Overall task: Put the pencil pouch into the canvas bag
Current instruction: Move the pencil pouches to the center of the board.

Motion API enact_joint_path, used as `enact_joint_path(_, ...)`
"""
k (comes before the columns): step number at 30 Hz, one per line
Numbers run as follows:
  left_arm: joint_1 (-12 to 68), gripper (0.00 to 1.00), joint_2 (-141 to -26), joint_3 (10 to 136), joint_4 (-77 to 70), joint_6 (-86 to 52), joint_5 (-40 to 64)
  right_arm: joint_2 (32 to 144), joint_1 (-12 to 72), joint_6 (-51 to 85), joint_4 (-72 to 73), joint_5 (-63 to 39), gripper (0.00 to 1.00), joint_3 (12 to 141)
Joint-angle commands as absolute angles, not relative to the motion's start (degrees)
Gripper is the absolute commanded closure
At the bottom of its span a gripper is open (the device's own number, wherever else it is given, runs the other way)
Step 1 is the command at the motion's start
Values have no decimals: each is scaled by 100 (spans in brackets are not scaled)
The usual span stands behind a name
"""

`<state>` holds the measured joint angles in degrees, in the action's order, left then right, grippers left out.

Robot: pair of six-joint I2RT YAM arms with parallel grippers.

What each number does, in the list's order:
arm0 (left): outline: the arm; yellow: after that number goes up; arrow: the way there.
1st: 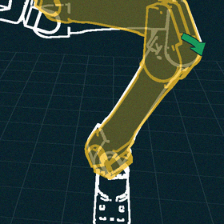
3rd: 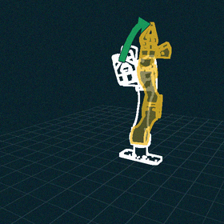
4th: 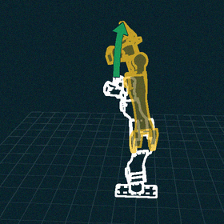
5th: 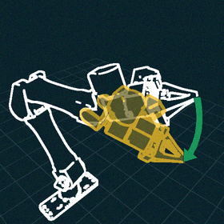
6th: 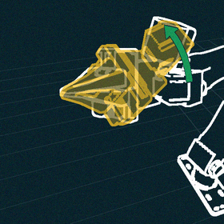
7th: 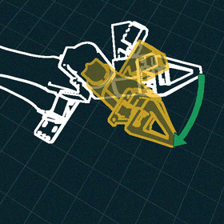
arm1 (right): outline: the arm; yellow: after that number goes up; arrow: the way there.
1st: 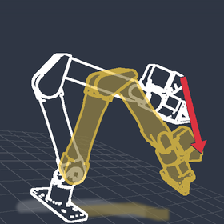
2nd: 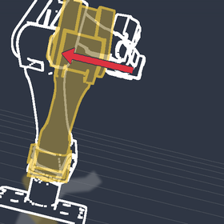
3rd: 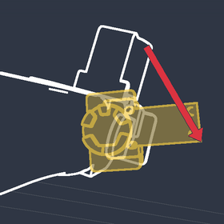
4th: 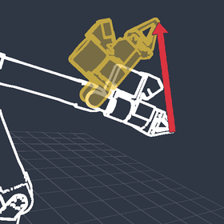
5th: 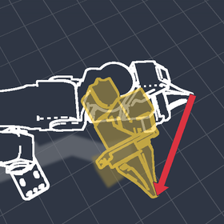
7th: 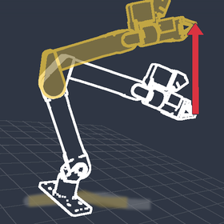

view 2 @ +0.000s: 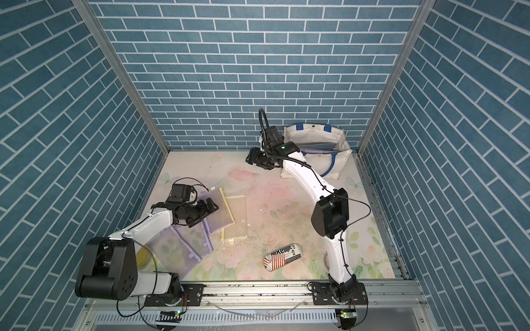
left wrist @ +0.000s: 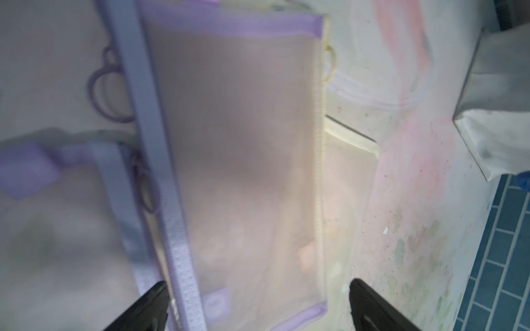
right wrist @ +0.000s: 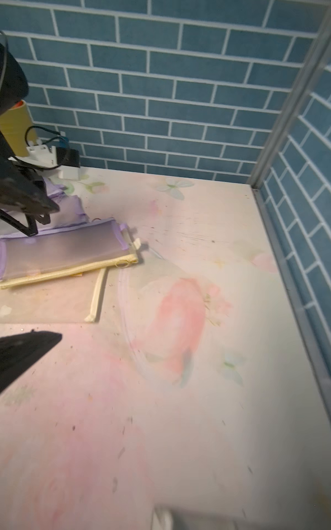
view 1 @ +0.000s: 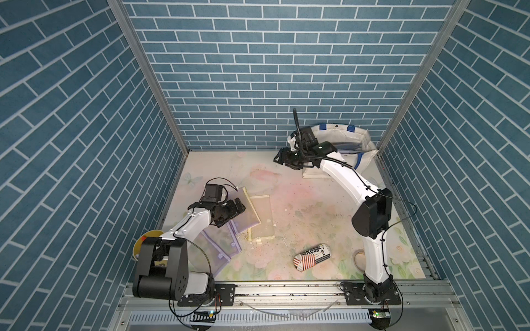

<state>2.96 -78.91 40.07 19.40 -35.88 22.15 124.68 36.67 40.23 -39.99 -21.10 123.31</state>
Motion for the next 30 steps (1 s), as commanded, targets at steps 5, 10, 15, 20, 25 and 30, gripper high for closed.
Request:
enact_joint_path(5, 57, 7, -8083, 3689, 1495, -3698, 2649, 13886, 4070, 4264, -3604, -3848, 38, 12784)
enact_joint_path(10, 62, 20, -8350, 3703, 1418, -3634, 2750, 14341, 4185, 4658, -3062, -4254, 44, 12803)
enact_joint_path(15, 83, 34, -8466, 3647, 1190, -3680, 2855, 14491, 4244, 5111, -2314, -4471, 52, 12566)
enact_joint_path(20, 203, 45, -8601, 3702, 1060, -3709, 2901, 14561, 4297, 5089, -2338, -4541, 55, 12558)
enact_joint_path(25, 433, 49, -8759, 3830, 964, -3757, 2877, 14490, 4315, 4982, -2542, -4442, 56, 12393)
enact_joint_path(30, 660, 51, -8996, 3967, 783, -3849, 2880, 14232, 4299, 4769, -2890, -4251, 58, 12205)
